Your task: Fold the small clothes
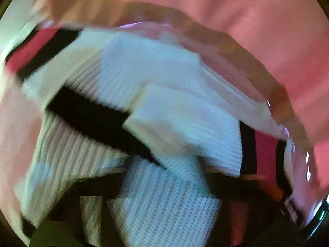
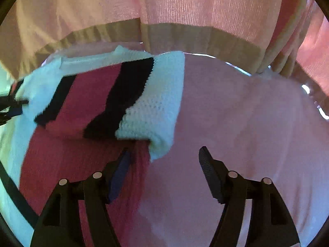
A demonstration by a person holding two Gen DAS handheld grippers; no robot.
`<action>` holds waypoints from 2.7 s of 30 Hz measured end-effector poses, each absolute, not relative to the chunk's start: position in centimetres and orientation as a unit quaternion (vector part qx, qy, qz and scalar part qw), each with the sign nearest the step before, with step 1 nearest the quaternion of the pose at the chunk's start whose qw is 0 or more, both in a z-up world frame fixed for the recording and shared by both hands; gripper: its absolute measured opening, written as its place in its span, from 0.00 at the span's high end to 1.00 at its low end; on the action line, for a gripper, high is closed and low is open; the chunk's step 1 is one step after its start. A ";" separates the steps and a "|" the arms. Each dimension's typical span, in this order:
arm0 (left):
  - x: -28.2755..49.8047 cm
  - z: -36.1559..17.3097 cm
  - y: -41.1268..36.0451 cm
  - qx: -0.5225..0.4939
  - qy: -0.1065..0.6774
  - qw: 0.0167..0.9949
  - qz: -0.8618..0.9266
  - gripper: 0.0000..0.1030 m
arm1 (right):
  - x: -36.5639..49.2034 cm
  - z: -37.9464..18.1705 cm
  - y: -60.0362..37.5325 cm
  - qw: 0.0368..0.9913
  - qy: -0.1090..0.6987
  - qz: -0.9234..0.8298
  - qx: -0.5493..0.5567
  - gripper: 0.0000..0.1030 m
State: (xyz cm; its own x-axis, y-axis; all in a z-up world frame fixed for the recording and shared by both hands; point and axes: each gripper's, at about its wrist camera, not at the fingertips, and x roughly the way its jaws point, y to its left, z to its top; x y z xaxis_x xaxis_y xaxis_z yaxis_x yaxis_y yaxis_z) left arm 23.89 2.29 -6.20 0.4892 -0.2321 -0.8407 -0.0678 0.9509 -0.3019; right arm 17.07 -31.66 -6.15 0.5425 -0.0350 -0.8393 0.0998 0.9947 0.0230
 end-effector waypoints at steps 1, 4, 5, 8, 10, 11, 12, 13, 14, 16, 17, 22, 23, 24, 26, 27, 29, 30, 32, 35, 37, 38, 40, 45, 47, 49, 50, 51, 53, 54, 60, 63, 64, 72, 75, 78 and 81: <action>24.1 -5.9 2.6 -0.162 0.500 0.849 -0.057 0.95 | 17.5 -6.5 -31.6 0.878 0.475 -0.029 0.050 0.54; 23.9 -3.4 3.8 -0.190 0.459 0.865 -0.067 0.95 | 19.5 -6.2 -30.7 0.882 0.464 -0.028 0.080 0.87; 23.7 -2.3 4.0 -0.191 0.442 0.873 -0.076 0.95 | 19.3 -4.8 -30.6 0.894 0.440 -0.028 0.085 0.87; 23.5 -0.2 5.0 -0.189 0.410 0.889 -0.079 0.95 | 18.2 0.1 -29.8 0.923 0.376 -0.015 0.085 0.88; 24.1 -0.6 5.5 -0.176 0.408 0.894 -0.061 0.95 | 17.9 -0.2 -29.1 0.926 0.373 -0.027 0.052 0.88; 24.5 -1.5 6.2 -0.171 0.412 0.893 -0.051 0.95 | 18.1 -1.7 -29.2 0.918 0.393 -0.039 0.038 0.88; 25.4 -3.1 6.8 -0.173 0.435 0.883 -0.044 0.95 | 18.7 -4.3 -29.5 0.900 0.432 -0.048 0.030 0.88; 25.7 -4.8 7.2 -0.180 0.458 0.870 -0.040 0.95 | 19.0 -6.6 -29.8 0.882 0.467 -0.053 0.027 0.86; 25.9 -6.8 7.2 -0.182 0.484 0.855 -0.036 0.95 | 18.7 -7.7 -29.9 0.882 0.468 -0.053 0.027 0.86; 25.7 -6.9 6.8 -0.165 0.472 0.865 -0.034 0.95 | 18.6 -7.0 -29.4 0.882 0.468 -0.052 0.007 0.83; 25.7 -6.6 6.6 -0.160 0.473 0.866 -0.034 0.95 | 18.6 -6.6 -29.3 0.879 0.474 -0.044 0.015 0.80; 25.8 -6.2 7.1 -0.180 0.474 0.861 -0.042 0.93 | 16.0 -0.7 -29.9 0.893 0.448 -0.014 0.039 0.45; 25.9 -6.5 7.3 -0.186 0.477 0.858 -0.040 0.92 | 16.1 0.2 -30.2 0.900 0.434 -0.015 0.045 0.34; 25.7 -6.5 7.7 -0.194 0.477 0.856 -0.040 0.92 | 16.7 1.4 -30.5 0.911 0.407 -0.016 0.065 0.16; 25.9 -6.2 7.6 -0.192 0.476 0.857 -0.041 0.92 | 18.5 1.8 -30.9 0.913 0.397 -0.011 0.095 0.16; 25.8 -6.1 7.5 -0.185 0.476 0.859 -0.041 0.92 | 20.7 1.4 -30.9 0.906 0.411 -0.006 0.104 0.16; 25.6 -6.2 7.4 -0.179 0.476 0.860 -0.042 0.92 | 24.4 -0.6 -30.5 0.894 0.435 -0.014 0.105 0.19; 25.6 -6.2 7.6 -0.180 0.476 0.860 -0.042 0.92 | 26.5 -1.8 -30.5 0.888 0.448 -0.026 0.104 0.21; 25.7 -6.3 7.6 -0.181 0.476 0.860 -0.043 0.92 | 29.5 -3.8 -30.9 0.876 0.466 -0.039 0.119 0.28; 26.1 -6.4 7.2 -0.169 0.477 0.861 -0.045 0.93 | 31.7 -5.7 -31.7 0.857 0.489 -0.020 0.162 0.91; 26.3 -6.5 7.1 -0.164 0.478 0.862 -0.045 0.93 | 30.7 -4.6 -32.6 0.877 0.450 -0.024 0.167 0.93; 26.4 -6.6 7.1 -0.163 0.479 0.861 -0.047 0.92 | 30.3 -4.4 -33.3 0.885 0.434 -0.034 0.163 0.93; 26.5 -6.8 7.0 -0.159 0.479 0.862 -0.054 0.90 | 30.6 -7.1 -34.8 0.865 0.474 -0.064 0.154 0.92; 26.3 -6.8 6.6 -0.149 0.475 0.866 -0.047 0.90 | 27.1 -2.2 -33.7 0.884 0.435 -0.036 0.165 0.88; 26.3 -6.8 6.9 -0.156 0.476 0.864 -0.048 0.90 | 24.7 -0.1 -32.1 0.892 0.424 -0.003 0.155 0.88; 26.3 -6.7 6.9 -0.155 0.477 0.864 -0.047 0.90 | 22.7 0.2 -29.3 0.885 0.447 0.032 0.124 0.88; 26.2 -6.7 6.9 -0.152 0.477 0.864 -0.045 0.90 | 22.2 -0.2 -28.6 0.881 0.456 0.045 0.118 0.90; 26.2 -6.6 6.8 -0.150 0.477 0.865 -0.044 0.90 | 21.7 -1.5 -27.8 0.875 0.472 0.041 0.097 0.92; 26.1 -6.6 7.0 -0.153 0.478 0.864 -0.041 0.90 | 21.4 -5.4 -27.8 0.848 0.527 -0.001 0.050 1.00; 26.1 -6.6 7.1 -0.158 0.478 0.863 -0.041 0.90 | 20.9 -6.3 -28.2 0.852 0.520 -0.005 0.058 1.00; 25.8 -6.4 7.3 -0.160 0.479 0.862 -0.042 0.90 | 19.5 -3.4 -26.1 0.860 0.508 0.003 0.053 1.00; 25.7 -5.9 7.8 -0.173 0.479 0.859 -0.050 0.90 | 19.8 -6.4 -26.4 0.853 0.520 -0.027 0.027 1.00; 25.3 -5.3 8.5 -0.186 0.470 0.861 -0.050 0.90 | 20.0 -5.9 -26.1 0.848 0.529 -0.036 0.028 1.00; 23.3 0.3 24.3 -0.293 0.381 0.874 0.076 0.39 | 14.5 0.5 -17.7 0.892 0.451 -0.004 0.003 0.72; 23.9 -0.2 31.0 -0.295 0.373 0.867 0.150 0.39 | 13.1 0.4 -14.7 0.895 0.444 0.009 -0.039 0.51; 25.4 -1.9 36.9 -0.288 0.385 0.851 0.211 0.39 | 13.7 -1.3 -12.1 0.887 0.453 0.029 -0.085 0.51; 27.0 -4.2 40.9 -0.303 0.404 0.829 0.239 0.40 | 14.6 -2.7 -11.3 0.878 0.469 0.042 -0.084 0.51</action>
